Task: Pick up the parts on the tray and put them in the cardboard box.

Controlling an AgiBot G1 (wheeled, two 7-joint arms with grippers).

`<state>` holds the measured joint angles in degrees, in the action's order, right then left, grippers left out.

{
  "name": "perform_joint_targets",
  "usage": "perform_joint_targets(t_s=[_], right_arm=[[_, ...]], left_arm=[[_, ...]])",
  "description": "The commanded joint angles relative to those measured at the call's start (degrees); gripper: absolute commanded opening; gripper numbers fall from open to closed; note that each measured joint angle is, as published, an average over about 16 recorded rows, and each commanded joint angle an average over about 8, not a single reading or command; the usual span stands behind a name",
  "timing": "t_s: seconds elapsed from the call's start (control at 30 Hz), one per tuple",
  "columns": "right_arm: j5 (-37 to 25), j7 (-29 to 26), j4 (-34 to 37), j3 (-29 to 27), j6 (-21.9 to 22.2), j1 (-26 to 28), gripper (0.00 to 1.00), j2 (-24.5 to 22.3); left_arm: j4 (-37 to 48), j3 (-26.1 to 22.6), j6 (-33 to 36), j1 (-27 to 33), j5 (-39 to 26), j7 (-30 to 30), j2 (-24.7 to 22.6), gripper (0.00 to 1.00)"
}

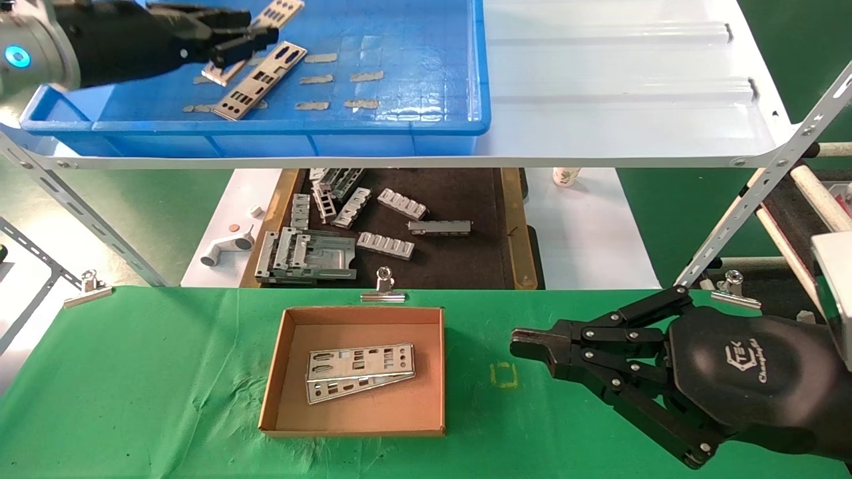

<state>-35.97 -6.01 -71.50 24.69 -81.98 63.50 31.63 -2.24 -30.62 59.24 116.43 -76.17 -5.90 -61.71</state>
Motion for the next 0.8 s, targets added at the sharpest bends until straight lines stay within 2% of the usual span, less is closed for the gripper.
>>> perform_joint_targets(t_s=[0.03,0.43,0.6,0.8], right_arm=[[0.0,0.0,0.0,0.0,0.0,0.0,0.0,0.0],[0.0,0.0,0.0,0.0,0.0,0.0,0.0,0.0],[0.0,0.0,0.0,0.0,0.0,0.0,0.0,0.0],[0.0,0.0,0.0,0.0,0.0,0.0,0.0,0.0]], left_arm=[[-0.44,0.19,1.04,0.44,0.28,-0.5,0.28,0.0],[-6.17,-1.31,29.18,2.85,-0.32,-8.81,5.03,0.0],[-12.54,-3.71,32.73,0.72,0.57,-12.57,6.0,0.0],[-27.47,-10.17,32.99,-5.72,6.58,-13.22,9.82,0.0]])
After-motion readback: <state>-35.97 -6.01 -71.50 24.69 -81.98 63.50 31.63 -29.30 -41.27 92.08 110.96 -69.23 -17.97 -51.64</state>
